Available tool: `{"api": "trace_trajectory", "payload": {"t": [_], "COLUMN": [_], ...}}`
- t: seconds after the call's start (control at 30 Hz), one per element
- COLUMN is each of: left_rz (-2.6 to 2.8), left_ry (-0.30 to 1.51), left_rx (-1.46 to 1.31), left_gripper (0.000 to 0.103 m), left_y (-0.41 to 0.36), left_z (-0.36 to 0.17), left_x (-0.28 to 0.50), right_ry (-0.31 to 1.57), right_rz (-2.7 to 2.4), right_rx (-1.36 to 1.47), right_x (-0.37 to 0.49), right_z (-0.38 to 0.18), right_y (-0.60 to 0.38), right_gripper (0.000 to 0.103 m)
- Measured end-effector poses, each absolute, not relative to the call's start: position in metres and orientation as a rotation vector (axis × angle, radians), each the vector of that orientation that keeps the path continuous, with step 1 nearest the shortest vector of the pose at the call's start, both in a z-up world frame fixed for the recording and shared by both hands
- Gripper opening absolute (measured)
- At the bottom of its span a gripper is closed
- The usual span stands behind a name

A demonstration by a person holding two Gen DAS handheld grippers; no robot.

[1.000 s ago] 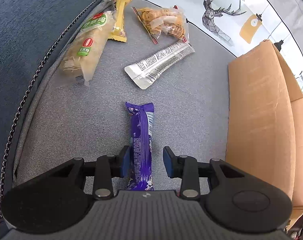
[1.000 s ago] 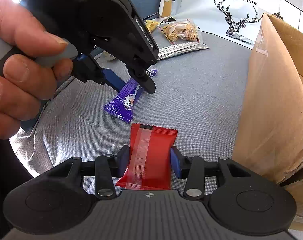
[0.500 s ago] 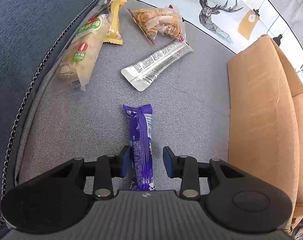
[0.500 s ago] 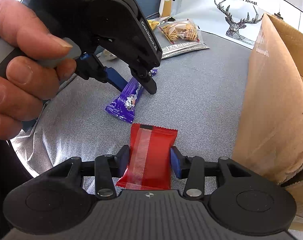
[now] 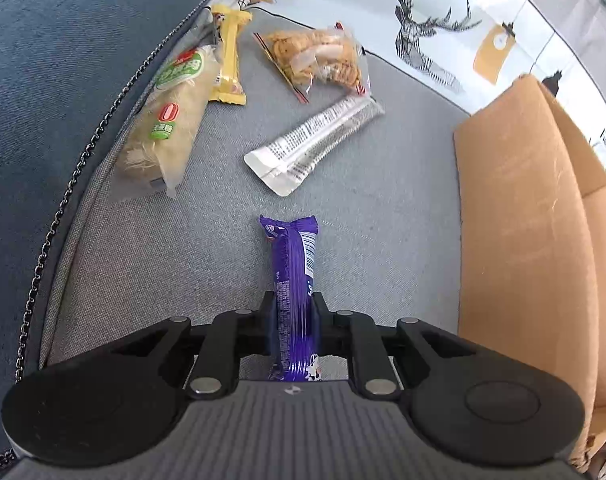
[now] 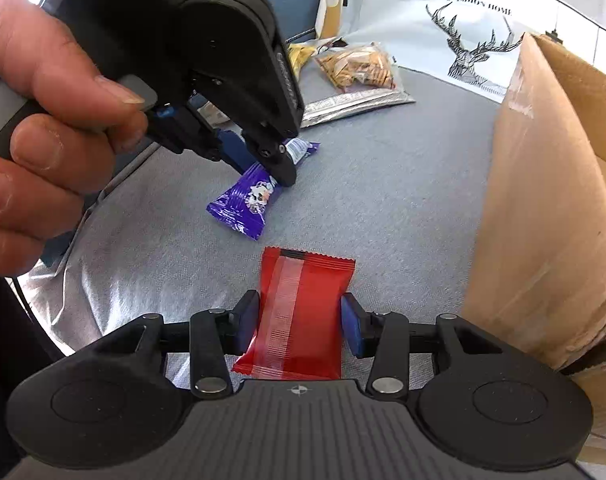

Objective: Organize snacks
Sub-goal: 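Lift the purple candy bar with the left tool while the right tool holds the red pack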

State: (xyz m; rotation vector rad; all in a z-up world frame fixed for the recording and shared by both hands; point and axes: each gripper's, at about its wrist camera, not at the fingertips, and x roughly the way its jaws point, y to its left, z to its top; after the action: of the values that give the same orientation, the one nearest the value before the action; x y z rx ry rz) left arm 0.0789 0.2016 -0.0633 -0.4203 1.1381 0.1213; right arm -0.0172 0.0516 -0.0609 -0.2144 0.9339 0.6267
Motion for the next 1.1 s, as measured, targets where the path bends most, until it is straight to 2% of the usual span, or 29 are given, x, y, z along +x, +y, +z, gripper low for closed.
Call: {"api": "trace_trajectory", "payload": {"t": [0.57, 1.1], "left_rz": [0.117, 0.088], "left_ry": [1.169, 1.028], "left_rx": [-0.393, -0.486], "left_gripper": [0.018, 0.016], "left_y": [0.199, 0.205], "left_z": [-0.068, -0.049], "left_x": [0.081, 0.077], "right_ry": [0.948, 0.858], "right_rz": [0.619, 0.614], "right_rx": [-0.213, -0.174], "right_x": [-0.01, -0.017], "right_z": [-0.063, -0.048], "right_y": [0.052, 0.048], "right_gripper": [0.046, 0.045]}}
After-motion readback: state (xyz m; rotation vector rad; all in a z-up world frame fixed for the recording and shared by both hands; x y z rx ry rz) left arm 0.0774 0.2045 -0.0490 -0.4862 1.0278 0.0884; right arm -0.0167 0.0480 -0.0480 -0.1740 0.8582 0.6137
